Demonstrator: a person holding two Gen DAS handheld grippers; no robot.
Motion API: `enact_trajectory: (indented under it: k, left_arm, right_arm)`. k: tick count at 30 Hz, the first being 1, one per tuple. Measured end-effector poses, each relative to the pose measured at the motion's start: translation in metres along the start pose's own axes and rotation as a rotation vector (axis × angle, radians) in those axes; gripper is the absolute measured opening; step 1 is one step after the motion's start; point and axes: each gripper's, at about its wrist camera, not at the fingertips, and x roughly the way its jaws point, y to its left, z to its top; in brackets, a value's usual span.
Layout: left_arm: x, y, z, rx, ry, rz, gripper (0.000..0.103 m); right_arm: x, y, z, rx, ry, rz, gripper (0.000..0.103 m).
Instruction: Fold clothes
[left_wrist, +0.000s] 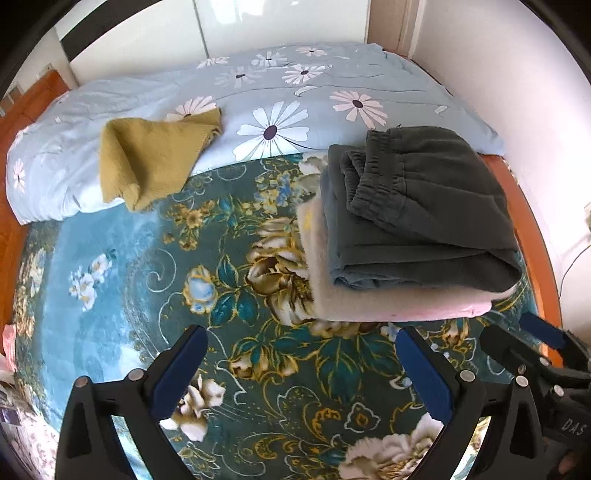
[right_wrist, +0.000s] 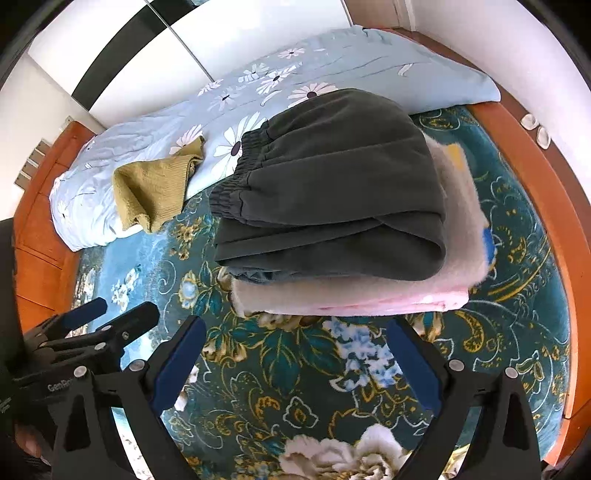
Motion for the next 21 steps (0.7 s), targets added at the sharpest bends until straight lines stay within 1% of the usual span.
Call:
enact_trajectory:
  k: [5,11,18,21]
  left_arm:
    - [0.007,-0.003,-0.002,0.022,0.034,0.015,0.103]
    - [0.016,-0.004,-0.001,0.005,0.078,0.028,0.103]
    - [0.021,-0.004,-0.001,-0.023,0.102,0.017,0.103]
    - [0.023,-0.006,0.003,-0.013,0.104,0.022,0.103]
  right_arm:
    - [0.006,0.000,-0.001,-0.006,0.018,-0.010,0.098]
    - [0.010,-0.002,-0.001,-0.004,0.039,-0.018,0.098]
    - [0.015,-0.009,-0.004,0.008,0.069,-0.028,0.098]
    - [0.016,-0.009,-0.004,0.004,0.082,-0.032,0.098]
